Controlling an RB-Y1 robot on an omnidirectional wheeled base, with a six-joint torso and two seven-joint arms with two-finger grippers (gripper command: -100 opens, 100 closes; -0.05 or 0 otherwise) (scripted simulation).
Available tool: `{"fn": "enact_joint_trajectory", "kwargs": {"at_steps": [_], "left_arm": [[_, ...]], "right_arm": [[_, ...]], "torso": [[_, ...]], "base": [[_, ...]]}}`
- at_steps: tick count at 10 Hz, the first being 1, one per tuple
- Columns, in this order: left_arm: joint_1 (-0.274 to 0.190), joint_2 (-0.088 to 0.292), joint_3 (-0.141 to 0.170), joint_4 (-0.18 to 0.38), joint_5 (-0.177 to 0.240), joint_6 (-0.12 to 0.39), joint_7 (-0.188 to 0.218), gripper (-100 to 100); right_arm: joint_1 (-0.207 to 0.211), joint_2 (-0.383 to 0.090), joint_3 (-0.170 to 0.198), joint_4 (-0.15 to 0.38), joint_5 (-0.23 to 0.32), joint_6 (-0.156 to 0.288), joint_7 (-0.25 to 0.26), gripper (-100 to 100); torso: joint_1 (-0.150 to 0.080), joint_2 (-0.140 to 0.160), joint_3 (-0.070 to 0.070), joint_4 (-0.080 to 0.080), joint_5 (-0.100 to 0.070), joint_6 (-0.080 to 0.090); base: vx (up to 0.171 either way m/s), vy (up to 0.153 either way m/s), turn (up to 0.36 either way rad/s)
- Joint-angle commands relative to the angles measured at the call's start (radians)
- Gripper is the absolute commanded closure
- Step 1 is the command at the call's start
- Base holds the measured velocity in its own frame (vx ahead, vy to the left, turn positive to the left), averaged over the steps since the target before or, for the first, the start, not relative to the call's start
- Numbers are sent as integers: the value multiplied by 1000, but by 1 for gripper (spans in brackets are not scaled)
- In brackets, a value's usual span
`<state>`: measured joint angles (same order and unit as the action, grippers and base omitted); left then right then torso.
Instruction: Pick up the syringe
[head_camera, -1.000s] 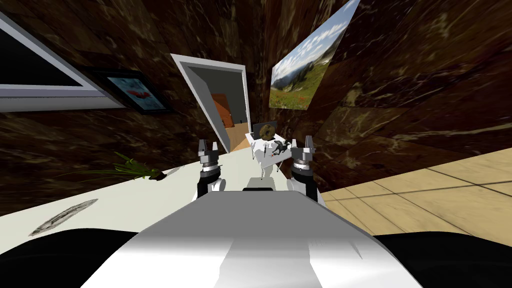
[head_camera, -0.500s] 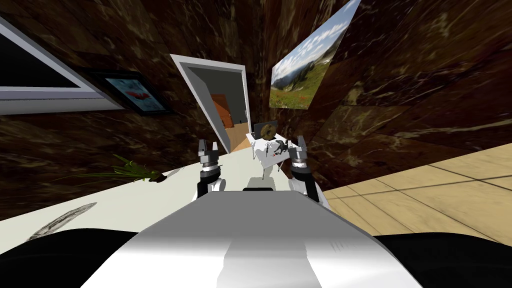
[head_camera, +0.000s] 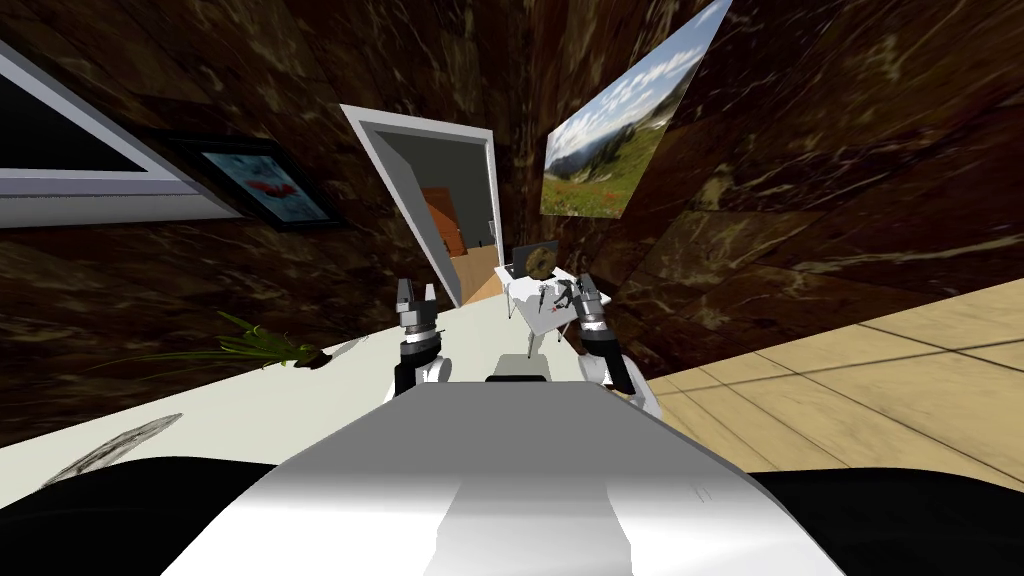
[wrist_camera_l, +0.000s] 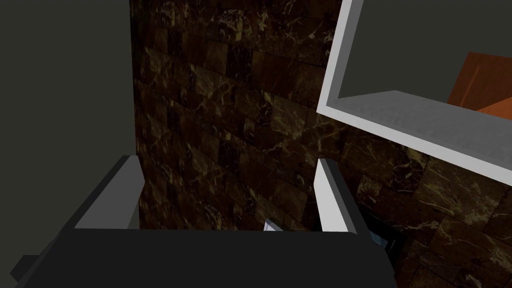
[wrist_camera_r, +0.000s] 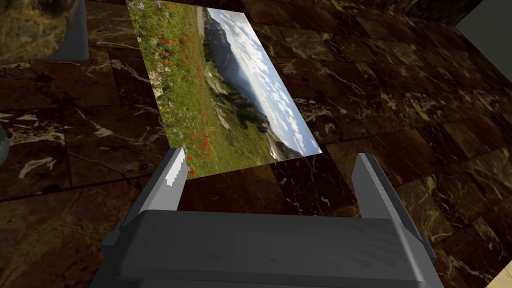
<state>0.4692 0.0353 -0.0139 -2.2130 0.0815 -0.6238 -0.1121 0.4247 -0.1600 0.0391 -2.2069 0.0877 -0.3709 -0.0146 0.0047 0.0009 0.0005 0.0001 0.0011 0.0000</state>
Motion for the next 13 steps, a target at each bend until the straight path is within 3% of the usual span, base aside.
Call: {"fn": "enact_joint_trajectory", "kwargs": {"at_steps": [1,5,10,13], "left_arm": [[0,0,0,0,0,0,0,0],[0,0,0,0,0,0,0,0],[0,0,0,0,0,0,0,0],[0,0,0,0,0,0,0,0]], "right_arm": [[-15,-10,-3,9,40,50,21,-100],[-36,-26,-11,27,93,131,49,-100],[-82,-62,-23,71,200,272,112,-100],[-95,-73,-26,83,224,331,129,-100]], "torso": [[0,0,0,0,0,0],[4,0,0,0,1,0],[2,-1,0,0,1,0],[1,-2,-1,0,0,0]], "base": [[-9,100,-50],[-9,109,-33],[-5,114,-39],[-1,88,-19]]}}
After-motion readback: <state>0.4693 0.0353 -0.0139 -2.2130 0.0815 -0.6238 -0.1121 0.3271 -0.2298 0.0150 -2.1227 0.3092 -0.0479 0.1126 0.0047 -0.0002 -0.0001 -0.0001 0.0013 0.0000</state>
